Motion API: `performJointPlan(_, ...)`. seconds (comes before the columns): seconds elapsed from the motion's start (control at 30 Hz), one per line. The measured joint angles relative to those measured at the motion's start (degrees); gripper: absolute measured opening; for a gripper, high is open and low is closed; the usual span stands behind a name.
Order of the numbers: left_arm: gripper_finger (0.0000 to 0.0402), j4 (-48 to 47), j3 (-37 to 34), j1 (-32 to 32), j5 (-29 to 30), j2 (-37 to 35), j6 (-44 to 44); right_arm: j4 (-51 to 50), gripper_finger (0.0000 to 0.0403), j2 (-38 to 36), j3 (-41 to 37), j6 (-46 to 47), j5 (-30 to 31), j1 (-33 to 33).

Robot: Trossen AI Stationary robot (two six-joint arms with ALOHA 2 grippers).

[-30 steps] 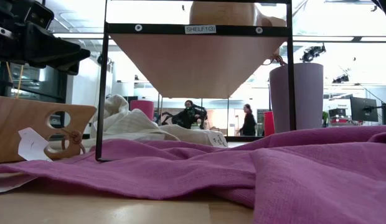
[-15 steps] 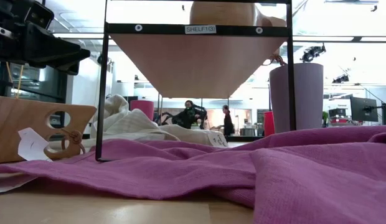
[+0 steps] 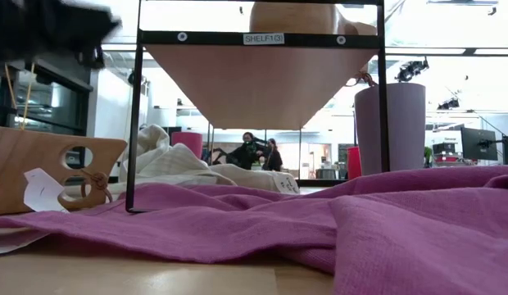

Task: Stack small to large cups/mugs on shelf
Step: Put the brown mug on the shelf

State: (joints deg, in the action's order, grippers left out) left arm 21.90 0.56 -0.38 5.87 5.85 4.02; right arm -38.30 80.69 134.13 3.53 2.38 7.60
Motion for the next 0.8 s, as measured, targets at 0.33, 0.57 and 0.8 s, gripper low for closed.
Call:
performJointPlan(0.33,0.0111,34.68,0.02,0.0,-0.07,0.0,6.71,-8.58,0.0073,-0.93,-0.07,-1.84,9.55,4.16)
performJointPlan(0.57,0.0111,37.33,4.7,0.0,-0.23,0.04,8.15,-7.53,0.0073,-6.71,-0.02,-4.78,12.21,7.33)
performJointPlan(0.8,0.0111,12.86,23.75,0.0,-7.91,2.31,19.63,-12.66,0.0073,-10.27,0.0,-4.79,15.19,8.32)
